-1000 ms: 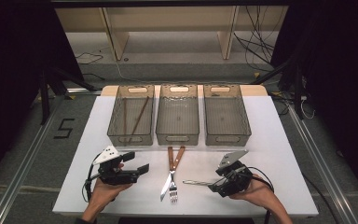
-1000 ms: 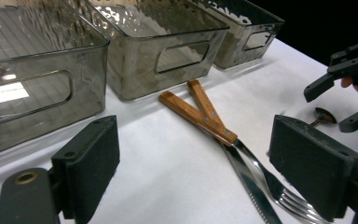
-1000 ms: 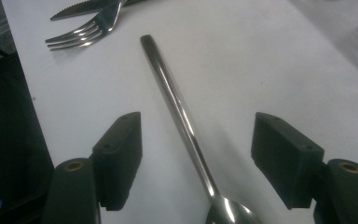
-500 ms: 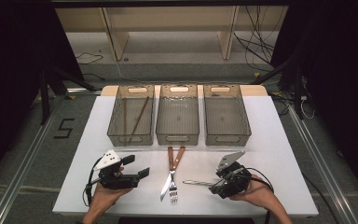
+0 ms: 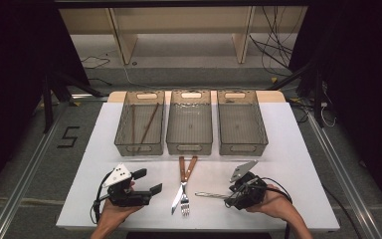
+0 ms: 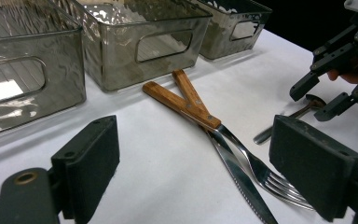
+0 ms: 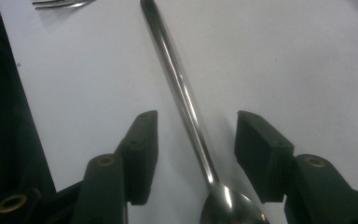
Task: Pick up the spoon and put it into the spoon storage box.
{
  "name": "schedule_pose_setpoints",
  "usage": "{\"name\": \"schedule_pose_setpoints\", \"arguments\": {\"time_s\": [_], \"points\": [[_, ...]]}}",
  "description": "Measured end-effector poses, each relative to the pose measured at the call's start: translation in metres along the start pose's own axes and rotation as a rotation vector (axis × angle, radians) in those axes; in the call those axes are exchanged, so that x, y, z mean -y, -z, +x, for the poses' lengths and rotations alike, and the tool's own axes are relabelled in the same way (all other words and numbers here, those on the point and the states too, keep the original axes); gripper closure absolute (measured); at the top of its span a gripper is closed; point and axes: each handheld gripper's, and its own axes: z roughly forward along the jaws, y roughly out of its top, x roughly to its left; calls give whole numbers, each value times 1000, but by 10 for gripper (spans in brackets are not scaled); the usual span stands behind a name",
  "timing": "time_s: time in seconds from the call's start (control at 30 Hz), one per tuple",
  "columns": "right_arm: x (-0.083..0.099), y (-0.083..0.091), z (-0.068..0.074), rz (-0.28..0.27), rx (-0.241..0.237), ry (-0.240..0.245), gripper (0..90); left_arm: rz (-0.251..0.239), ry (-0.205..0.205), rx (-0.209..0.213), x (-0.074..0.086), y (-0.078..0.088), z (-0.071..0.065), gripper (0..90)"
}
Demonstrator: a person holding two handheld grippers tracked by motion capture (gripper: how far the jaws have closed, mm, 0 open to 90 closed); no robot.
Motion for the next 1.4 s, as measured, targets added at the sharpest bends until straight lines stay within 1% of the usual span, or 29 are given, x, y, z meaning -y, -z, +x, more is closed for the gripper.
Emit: {"name": "schedule_pose_setpoints", "arguments": {"time_s": [0.1,0.17,0.27,0.43,0.5,0.57,0.67,0.83,0.97,1.1,1.17,1.23,1.4], "points": [[-3,-1,1,16,1,12,550,-4,4,12,1,0,0,158],[-4,-1,0,31,-1,21,575,-7,2,12,1,1,1,158],[-2,0,-1,48,-8,15,604,-14,13,19,1,1,2,158],[1,2,-3,72,-3,22,649,-7,-1,21,2,0,0,158],[3,1,-2,89,1,23,659,-6,1,21,2,-1,0,158],[4,2,-2,86,10,35,686,-3,1,21,2,-1,0,158],[6,2,-2,89,20,31,732,0,-6,21,2,-1,0,158],[6,3,1,93,45,46,782,1,-10,20,2,-1,0,158],[7,3,2,87,35,72,814,5,-11,18,3,-2,-1,158],[6,6,6,81,36,95,848,12,-16,12,3,-2,-1,159],[5,8,9,81,26,104,869,8,-14,13,2,-2,-1,159],[5,10,12,80,13,107,881,15,-17,13,3,-2,-1,159],[4,9,15,89,24,116,881,12,-19,14,3,-2,-1,159]]}}
